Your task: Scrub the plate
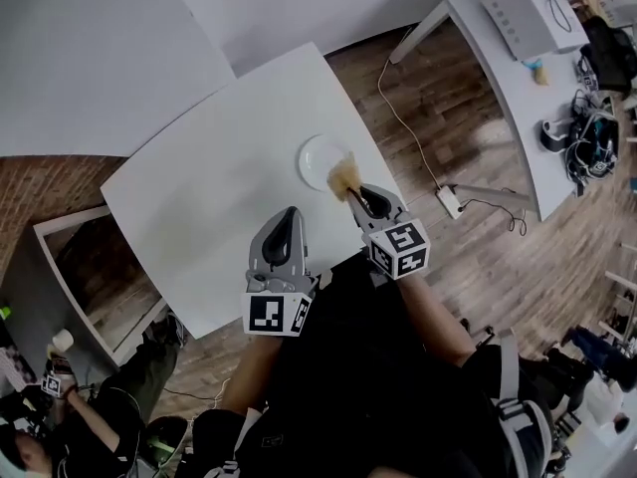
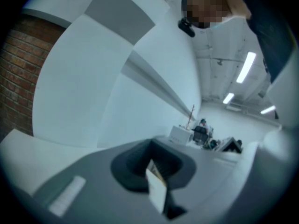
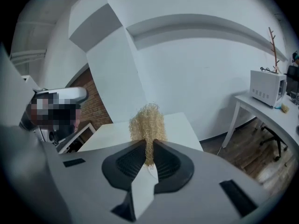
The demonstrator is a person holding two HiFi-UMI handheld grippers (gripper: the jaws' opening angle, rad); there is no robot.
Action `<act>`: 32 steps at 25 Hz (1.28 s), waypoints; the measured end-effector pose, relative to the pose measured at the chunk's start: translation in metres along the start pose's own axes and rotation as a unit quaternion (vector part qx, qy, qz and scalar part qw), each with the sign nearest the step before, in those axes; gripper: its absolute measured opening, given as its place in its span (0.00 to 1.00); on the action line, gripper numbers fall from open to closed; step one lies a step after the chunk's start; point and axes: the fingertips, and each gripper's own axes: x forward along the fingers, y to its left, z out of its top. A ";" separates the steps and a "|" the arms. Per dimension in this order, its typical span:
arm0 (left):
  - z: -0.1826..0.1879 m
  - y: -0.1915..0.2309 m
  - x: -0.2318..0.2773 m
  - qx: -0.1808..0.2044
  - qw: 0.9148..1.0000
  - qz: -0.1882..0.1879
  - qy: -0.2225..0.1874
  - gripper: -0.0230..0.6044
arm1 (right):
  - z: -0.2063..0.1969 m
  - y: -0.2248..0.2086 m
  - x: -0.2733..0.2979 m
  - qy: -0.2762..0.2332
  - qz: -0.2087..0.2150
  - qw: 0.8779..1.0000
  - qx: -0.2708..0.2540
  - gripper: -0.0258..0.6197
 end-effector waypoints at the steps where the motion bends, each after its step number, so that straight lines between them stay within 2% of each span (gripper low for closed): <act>1: -0.001 0.001 0.003 0.003 1.000 0.001 0.000 0.04 | -0.005 -0.003 0.006 0.008 0.003 1.000 0.001 0.11; 8: -0.020 0.009 0.026 -0.008 1.000 0.023 0.016 0.04 | -0.044 -0.018 0.041 0.068 0.025 0.997 0.000 0.10; 14: -0.037 0.004 0.043 -0.005 0.999 0.022 0.030 0.04 | -0.084 -0.031 0.066 0.116 0.038 0.993 0.000 0.11; 20: -0.044 0.005 0.057 -0.011 0.999 0.028 0.033 0.04 | -0.112 -0.033 0.083 0.165 0.059 0.984 -0.022 0.11; 26: -0.050 0.001 0.060 -0.033 0.999 0.027 0.033 0.04 | -0.124 -0.043 0.085 0.192 0.057 0.979 -0.040 0.11; 32: -0.058 0.004 0.061 -0.034 0.998 0.024 0.044 0.04 | -0.122 -0.060 0.084 0.206 0.038 0.976 -0.056 0.11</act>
